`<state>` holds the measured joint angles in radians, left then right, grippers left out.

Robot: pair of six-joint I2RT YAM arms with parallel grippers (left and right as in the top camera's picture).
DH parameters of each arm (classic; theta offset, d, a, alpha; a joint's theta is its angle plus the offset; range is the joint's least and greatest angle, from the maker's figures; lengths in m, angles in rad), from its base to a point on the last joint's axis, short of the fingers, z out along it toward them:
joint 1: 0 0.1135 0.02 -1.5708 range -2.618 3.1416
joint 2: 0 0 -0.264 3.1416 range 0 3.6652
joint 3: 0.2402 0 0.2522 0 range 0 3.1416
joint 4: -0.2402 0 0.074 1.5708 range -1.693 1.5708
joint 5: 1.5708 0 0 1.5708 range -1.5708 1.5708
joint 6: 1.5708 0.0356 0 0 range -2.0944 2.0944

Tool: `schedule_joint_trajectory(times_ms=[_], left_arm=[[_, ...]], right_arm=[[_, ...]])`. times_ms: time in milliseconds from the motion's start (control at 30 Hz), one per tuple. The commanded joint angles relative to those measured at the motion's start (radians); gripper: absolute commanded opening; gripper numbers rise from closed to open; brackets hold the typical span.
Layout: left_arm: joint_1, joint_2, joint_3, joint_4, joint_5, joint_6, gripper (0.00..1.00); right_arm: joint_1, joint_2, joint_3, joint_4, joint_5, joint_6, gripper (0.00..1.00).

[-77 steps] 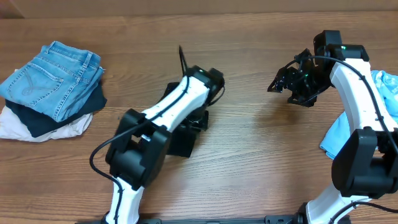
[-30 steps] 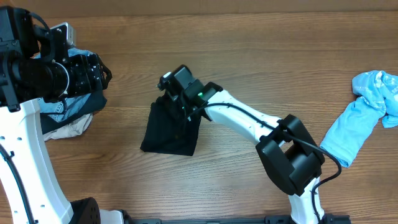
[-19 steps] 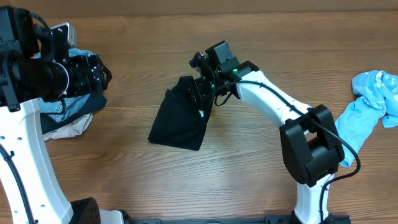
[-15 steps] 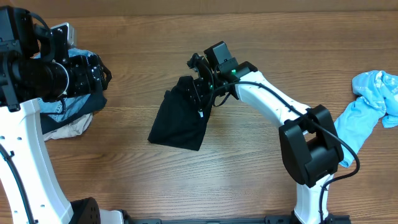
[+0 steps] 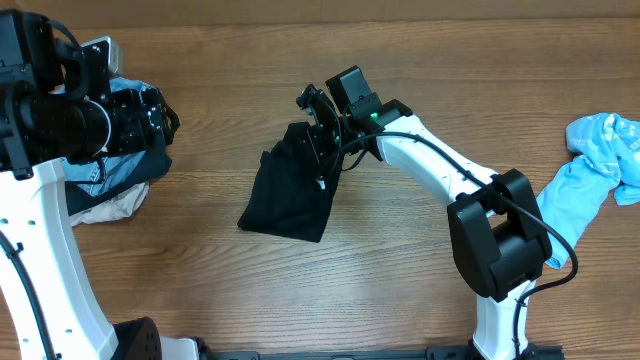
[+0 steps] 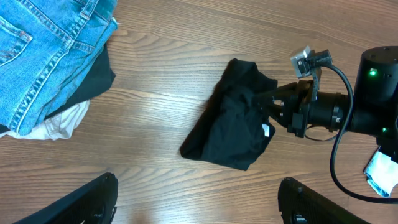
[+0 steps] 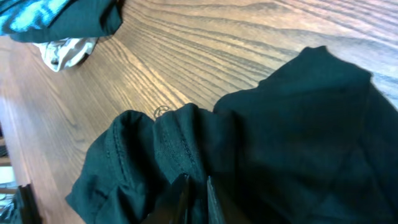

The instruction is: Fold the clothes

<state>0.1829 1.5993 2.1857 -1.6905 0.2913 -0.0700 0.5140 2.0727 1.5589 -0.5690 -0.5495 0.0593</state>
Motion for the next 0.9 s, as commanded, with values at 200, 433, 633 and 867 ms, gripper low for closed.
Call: schedule_joint_trajectory(times_ms=[200, 433, 633, 867], left_arm=[[-0.007, -0.002, 0.004, 0.001, -0.011, 0.027, 0.86], [-0.007, -0.002, 0.004, 0.001, -0.011, 0.041, 0.86], [-0.007, -0.002, -0.005, 0.001, -0.026, 0.052, 0.86], [-0.008, -0.001, -0.355, 0.081, -0.073, 0.051, 0.67]], right_arm=[[-0.132, -0.042, 0.015, -0.027, 0.043, 0.132, 0.04], [-0.25, -0.042, 0.015, -0.1, -0.067, 0.224, 0.26], [-0.262, -0.058, 0.015, -0.168, -0.114, 0.185, 0.33], [-0.245, -0.132, 0.015, -0.076, -0.306, 0.119, 0.04]])
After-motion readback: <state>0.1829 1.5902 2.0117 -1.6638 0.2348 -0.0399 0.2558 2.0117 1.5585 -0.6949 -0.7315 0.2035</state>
